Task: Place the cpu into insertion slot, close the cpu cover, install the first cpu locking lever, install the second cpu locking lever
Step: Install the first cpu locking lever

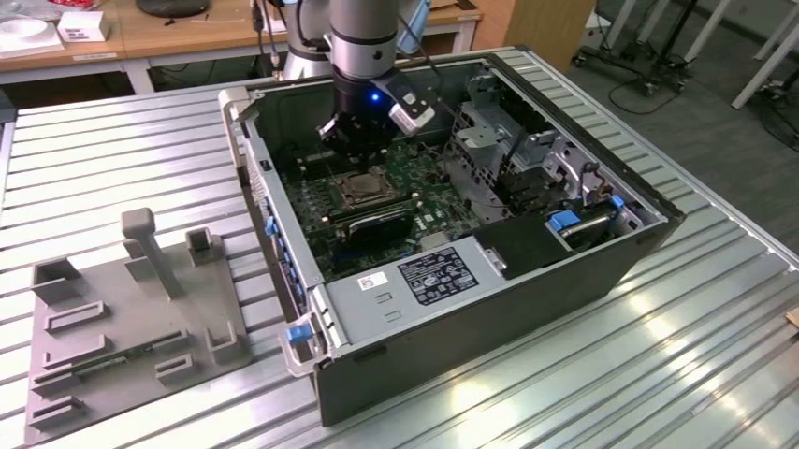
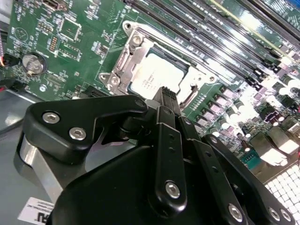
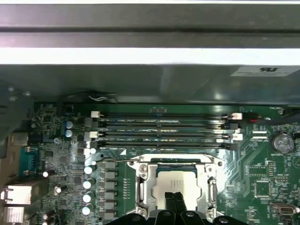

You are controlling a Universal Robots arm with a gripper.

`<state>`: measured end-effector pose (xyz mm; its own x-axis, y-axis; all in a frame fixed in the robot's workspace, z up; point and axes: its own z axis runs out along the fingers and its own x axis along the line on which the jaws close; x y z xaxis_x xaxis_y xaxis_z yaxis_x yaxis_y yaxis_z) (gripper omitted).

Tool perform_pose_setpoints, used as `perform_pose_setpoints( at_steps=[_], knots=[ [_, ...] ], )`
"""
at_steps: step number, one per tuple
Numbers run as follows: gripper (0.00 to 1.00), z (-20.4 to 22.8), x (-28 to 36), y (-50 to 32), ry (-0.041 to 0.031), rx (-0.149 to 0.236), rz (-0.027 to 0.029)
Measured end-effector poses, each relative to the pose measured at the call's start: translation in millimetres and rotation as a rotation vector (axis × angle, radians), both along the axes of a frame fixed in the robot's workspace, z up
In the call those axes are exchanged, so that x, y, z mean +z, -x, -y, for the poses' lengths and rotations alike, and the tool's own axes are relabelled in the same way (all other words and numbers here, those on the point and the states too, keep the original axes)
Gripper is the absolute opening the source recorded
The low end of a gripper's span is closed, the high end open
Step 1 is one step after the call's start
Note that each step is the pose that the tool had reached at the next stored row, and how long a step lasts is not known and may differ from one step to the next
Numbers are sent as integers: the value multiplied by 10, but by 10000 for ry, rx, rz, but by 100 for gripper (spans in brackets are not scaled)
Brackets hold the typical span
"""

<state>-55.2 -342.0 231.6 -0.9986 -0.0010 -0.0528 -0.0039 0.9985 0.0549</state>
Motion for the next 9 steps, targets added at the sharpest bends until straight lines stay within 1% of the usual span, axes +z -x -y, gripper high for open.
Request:
perform_pose_setpoints(
  at_steps=[7, 9],
  knots=[
    [11, 0, -4, 149, -1, -1, 5],
    [11, -1, -4, 168, 0, -1, 6]
  ],
)
